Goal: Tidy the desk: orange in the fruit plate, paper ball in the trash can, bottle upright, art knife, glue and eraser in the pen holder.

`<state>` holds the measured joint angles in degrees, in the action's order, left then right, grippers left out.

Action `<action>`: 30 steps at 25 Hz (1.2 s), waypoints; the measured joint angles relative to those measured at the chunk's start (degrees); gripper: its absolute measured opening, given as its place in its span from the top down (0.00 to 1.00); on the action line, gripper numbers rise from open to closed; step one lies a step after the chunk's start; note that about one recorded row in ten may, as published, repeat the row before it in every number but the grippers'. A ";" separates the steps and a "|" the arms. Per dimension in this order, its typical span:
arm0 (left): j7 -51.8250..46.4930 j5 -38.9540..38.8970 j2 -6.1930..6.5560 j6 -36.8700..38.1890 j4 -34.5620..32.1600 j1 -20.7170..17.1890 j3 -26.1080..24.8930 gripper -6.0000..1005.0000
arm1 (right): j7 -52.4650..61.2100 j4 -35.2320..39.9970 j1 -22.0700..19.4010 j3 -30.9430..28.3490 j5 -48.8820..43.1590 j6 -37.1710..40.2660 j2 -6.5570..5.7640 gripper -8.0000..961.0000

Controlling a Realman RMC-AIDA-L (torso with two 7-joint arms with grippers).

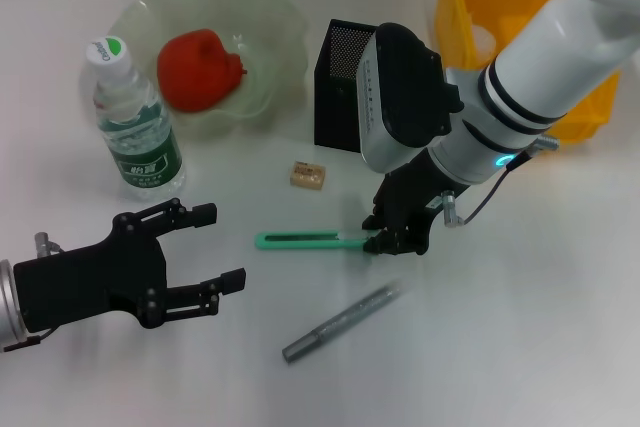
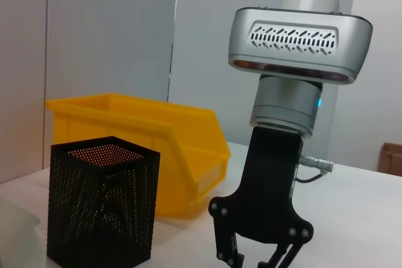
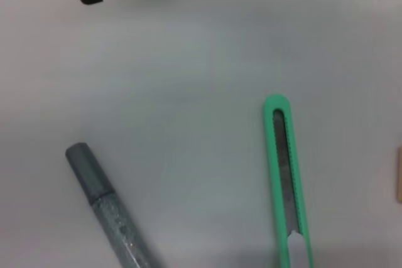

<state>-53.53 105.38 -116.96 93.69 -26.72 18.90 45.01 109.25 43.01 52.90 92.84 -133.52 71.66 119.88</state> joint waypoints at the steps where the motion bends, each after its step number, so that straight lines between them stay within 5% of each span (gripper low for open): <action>1: 0.00 0.00 0.02 0.00 0.00 0.00 -0.01 0.16 | -0.02 0.13 -0.03 -0.11 0.03 0.05 0.00 0.81; 9: 0.00 -0.01 0.09 0.29 0.00 -0.41 -1.48 0.16 | -0.84 5.31 -3.33 -2.51 0.85 3.44 -0.31 0.80; 30: -6.32 -0.32 -1.05 7.00 0.09 -0.01 -4.92 0.16 | -25.60 7.19 -17.86 -28.56 11.13 16.81 -0.61 0.80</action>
<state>-59.85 105.05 -118.01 100.68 -26.63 18.89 40.09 83.65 50.20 35.04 64.28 -122.39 88.47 119.26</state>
